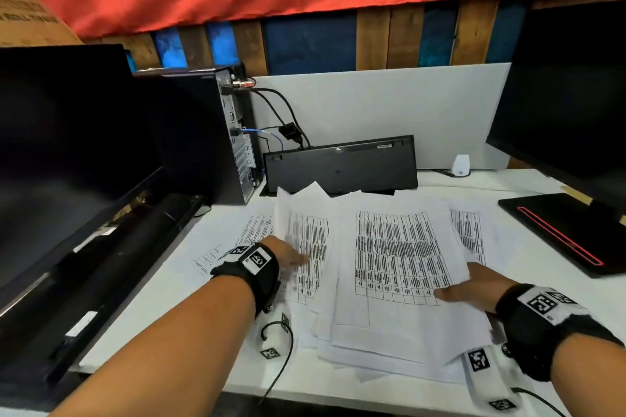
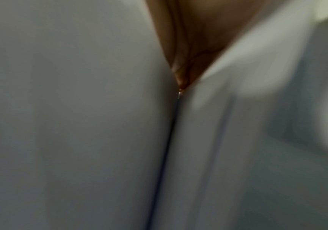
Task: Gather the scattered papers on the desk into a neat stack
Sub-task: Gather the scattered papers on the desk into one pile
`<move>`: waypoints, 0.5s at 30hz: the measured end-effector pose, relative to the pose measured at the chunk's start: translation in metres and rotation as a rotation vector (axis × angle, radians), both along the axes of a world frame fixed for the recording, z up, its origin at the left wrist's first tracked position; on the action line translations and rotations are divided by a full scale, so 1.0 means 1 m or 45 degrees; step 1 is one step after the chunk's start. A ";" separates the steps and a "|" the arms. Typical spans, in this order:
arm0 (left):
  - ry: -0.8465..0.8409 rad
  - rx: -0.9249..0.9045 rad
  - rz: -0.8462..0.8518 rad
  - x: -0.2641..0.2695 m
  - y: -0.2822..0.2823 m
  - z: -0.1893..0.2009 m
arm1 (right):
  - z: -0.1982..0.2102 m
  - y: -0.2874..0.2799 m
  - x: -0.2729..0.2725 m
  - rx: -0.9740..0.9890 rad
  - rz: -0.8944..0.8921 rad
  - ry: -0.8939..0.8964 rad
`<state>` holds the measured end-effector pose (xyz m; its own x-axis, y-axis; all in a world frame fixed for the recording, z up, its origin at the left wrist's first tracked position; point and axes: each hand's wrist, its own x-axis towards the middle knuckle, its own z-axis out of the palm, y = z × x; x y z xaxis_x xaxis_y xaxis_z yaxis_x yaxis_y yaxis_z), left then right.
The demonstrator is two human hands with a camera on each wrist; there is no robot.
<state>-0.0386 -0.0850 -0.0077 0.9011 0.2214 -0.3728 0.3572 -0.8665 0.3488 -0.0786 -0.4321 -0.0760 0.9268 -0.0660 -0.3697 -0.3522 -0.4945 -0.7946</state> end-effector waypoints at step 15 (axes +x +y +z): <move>0.012 0.248 0.410 0.013 0.086 -0.013 | -0.013 -0.011 0.003 -0.107 -0.005 0.002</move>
